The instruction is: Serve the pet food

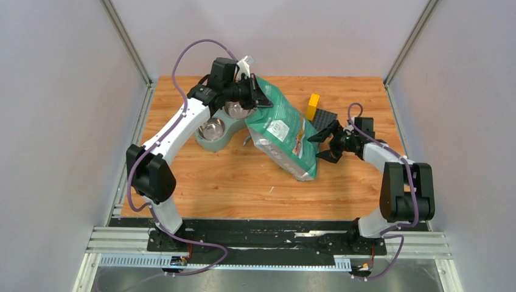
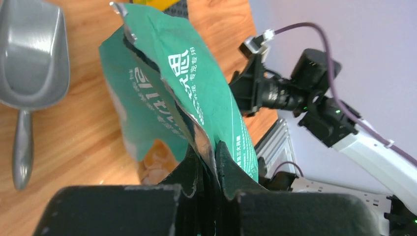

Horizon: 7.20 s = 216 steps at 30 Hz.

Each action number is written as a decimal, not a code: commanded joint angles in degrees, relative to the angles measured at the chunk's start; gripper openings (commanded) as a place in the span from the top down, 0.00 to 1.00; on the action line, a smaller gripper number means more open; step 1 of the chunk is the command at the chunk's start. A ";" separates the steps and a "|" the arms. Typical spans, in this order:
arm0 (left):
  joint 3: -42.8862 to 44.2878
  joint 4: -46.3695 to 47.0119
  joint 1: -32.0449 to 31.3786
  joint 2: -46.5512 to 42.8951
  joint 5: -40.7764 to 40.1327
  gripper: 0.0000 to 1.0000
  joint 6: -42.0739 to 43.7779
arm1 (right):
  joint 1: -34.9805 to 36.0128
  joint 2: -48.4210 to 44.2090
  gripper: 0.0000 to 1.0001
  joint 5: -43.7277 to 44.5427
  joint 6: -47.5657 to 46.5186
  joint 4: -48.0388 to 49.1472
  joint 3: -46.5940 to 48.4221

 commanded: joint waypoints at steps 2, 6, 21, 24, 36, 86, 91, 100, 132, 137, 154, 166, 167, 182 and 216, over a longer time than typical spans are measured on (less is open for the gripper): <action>5.24 15.34 -3.21 -2.32 6.85 1.00 -0.42 | 7.91 8.03 0.23 2.42 8.65 11.74 0.48; 5.18 14.73 -3.82 -0.91 10.11 1.00 -0.32 | 9.30 11.76 0.27 5.32 7.73 15.92 3.30; 13.30 3.70 -9.71 6.47 6.45 1.00 8.66 | -2.24 -7.69 0.12 18.23 -3.85 -10.69 8.40; 18.83 2.10 -12.09 11.76 6.78 1.00 10.72 | -3.42 -11.25 0.12 18.69 -5.04 -13.39 9.47; 25.03 -7.91 -14.38 15.21 -1.30 1.00 15.23 | -3.14 -14.26 0.13 11.38 -5.09 -15.70 15.34; 14.34 2.42 -4.66 2.42 8.78 0.33 5.91 | 21.62 -10.87 0.98 37.53 -13.92 -28.75 48.85; 14.04 4.50 -4.73 2.60 9.93 0.29 4.19 | 21.62 -13.52 1.00 43.15 -11.43 -29.53 48.22; 14.96 6.42 -5.85 3.55 8.77 0.25 4.32 | 21.67 -12.97 1.00 41.17 -13.94 -30.89 49.70; 21.78 3.15 -8.23 7.38 -0.07 0.31 5.30 | 21.41 -9.85 0.70 38.53 -14.46 -34.27 54.32; 21.83 3.09 -8.20 7.51 -0.03 0.31 5.18 | 21.29 -10.29 0.53 39.37 -13.74 -34.19 54.49; 21.67 3.33 -8.20 7.44 0.51 0.31 4.70 | 19.65 -10.59 0.65 36.96 -12.56 -33.15 52.01; 22.12 4.48 -8.23 8.26 1.08 0.30 3.79 | 19.59 -7.75 0.72 35.59 -15.15 -36.68 52.81; 22.23 4.55 -8.21 8.45 1.08 0.29 3.65 | 19.59 -7.54 0.73 35.39 -15.66 -37.47 53.07; 24.63 7.37 -8.44 11.30 -0.89 0.25 1.70 | 19.70 -8.08 0.56 33.06 -23.69 -38.53 52.16; 25.27 11.16 -9.43 12.25 -0.49 0.93 -12.98 | 19.54 -10.92 0.59 28.25 -17.58 -32.54 52.34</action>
